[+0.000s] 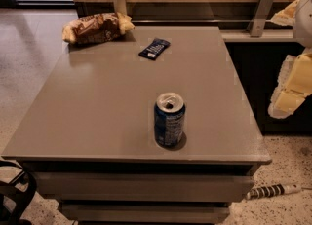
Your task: Move pepsi can near rxbar blueberry
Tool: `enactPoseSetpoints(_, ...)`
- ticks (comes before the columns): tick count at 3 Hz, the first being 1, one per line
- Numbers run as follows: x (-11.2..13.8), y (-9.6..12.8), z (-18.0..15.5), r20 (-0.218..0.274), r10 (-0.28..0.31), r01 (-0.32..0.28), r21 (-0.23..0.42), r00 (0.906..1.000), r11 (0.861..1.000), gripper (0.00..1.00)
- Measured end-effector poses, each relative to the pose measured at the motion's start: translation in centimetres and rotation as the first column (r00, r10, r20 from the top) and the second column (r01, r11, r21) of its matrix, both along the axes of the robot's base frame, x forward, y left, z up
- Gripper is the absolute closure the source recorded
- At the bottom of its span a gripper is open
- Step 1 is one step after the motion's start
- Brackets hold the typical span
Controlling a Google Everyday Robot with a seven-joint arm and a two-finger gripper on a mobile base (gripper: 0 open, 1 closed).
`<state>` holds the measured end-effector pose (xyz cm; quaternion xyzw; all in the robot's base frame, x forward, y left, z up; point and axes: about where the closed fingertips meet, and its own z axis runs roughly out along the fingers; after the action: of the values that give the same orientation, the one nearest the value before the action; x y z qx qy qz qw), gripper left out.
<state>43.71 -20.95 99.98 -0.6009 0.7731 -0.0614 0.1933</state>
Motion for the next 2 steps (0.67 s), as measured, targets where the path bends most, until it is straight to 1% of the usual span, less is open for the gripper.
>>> enactPoseSetpoints(1,0.0,0.0,0.01,0.0,0.0,0.0,0.0,1.0,1.0,0.0)
enactPoseSetpoints(2,-0.32,0.2,-0.54,-0.007,0.021,-0.02,0.051,0.9998,0.998,0.0)
